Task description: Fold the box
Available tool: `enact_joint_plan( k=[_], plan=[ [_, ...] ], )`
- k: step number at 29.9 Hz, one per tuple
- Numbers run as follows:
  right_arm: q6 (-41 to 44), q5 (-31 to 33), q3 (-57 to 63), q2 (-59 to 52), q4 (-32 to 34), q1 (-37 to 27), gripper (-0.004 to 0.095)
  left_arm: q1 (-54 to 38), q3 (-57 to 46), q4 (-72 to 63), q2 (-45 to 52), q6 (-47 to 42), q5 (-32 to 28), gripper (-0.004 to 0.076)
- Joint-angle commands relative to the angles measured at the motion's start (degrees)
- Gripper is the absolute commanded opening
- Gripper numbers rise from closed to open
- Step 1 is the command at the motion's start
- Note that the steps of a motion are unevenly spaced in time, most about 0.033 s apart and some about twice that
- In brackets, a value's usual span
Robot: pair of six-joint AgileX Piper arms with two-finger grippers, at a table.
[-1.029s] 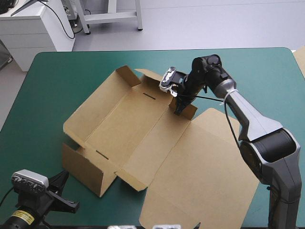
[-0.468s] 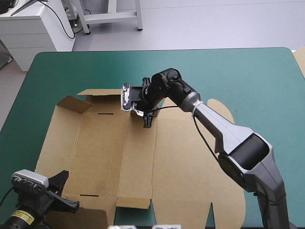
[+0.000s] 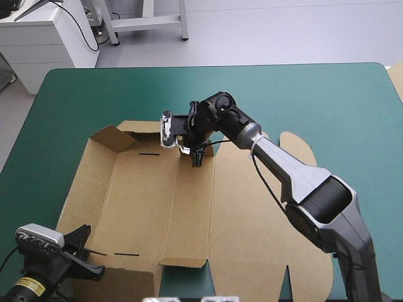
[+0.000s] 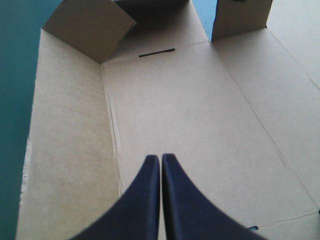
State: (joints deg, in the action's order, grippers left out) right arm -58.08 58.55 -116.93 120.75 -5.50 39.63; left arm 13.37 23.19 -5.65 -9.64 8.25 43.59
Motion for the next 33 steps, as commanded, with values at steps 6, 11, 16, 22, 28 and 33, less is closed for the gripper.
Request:
enact_joint_plan(
  k=[6, 11, 16, 22, 28, 33],
  plan=[
    [3.62, -0.26, -1.98, -4.11, 0.87, 0.04, 0.042, 0.03, 1.36, -0.33, -0.92, -0.52, -3.94, -0.0008],
    [7.35, 5.45, -2.76, -7.01, 3.76, 0.04, 0.0416, 0.03, 1.36, -0.33, -0.92, -0.52, -3.94, -0.0008],
    [10.68, 7.52, -2.76, -12.3, 9.54, -0.07, 0.0412, 0.03, 1.36, -0.33, -0.92, -0.52, -3.94, -0.0008],
    [19.42, 9.98, -2.76, -17.75, 15.65, -4.3, 0.0282, 0.03, 1.36, -0.33, -0.92, -0.52, -3.94, -0.0008],
    [31.02, 12.82, -2.53, -22.84, 13.62, -15.17, 0.0203, 0.03, 1.36, -0.17, -0.92, -0.52, -3.94, -0.0008],
    [34.93, 12.82, -2.15, -27.84, 6.44, -24.74, 0.0203, 0.03, 1.36, 0.13, -0.92, -0.86, -3.83, -0.0008]
  ],
)
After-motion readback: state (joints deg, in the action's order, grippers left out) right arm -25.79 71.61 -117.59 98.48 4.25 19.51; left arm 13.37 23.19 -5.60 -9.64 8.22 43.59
